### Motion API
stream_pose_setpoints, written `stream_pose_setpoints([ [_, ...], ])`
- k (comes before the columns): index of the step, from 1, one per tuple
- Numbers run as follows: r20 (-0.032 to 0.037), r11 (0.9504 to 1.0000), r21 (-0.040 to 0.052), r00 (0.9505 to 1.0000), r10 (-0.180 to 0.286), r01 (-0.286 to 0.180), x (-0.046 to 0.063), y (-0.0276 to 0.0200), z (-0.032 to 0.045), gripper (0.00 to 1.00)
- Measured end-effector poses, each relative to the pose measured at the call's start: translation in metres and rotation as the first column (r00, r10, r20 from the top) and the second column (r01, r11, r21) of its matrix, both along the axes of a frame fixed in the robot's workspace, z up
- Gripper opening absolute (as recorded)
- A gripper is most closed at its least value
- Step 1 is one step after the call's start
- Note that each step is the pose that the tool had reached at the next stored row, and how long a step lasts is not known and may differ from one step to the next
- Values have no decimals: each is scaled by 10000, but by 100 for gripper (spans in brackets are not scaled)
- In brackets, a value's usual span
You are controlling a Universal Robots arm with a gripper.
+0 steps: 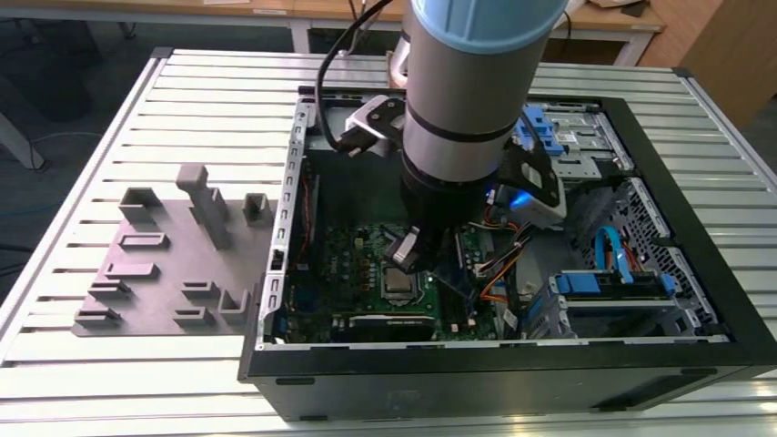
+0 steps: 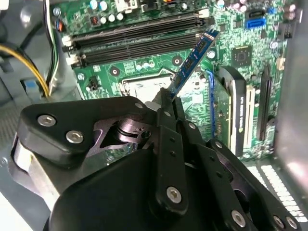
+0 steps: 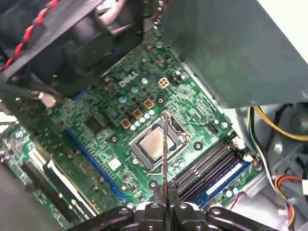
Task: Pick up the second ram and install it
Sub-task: 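Insert the second ram into the second slot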
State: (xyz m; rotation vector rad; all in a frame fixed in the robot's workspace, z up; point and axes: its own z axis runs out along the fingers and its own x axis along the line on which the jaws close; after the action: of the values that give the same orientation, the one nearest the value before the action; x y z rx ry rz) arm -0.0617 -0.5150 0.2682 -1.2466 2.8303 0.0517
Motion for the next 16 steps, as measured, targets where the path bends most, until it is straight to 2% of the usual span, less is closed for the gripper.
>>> stream_pose_setpoints([
  [4, 0, 9974, 1, 9974, -723, 723, 0, 0, -10, 11],
  [8, 0, 9894, 0, 9894, -1452, 1452, 0, 0, -19, 11],
  [12, 1, 9764, 1, 9764, -2158, 2158, 0, 0, -29, 11],
  [16, 1, 9581, 0, 9581, -2864, 2864, 0, 0, -38, 11],
])
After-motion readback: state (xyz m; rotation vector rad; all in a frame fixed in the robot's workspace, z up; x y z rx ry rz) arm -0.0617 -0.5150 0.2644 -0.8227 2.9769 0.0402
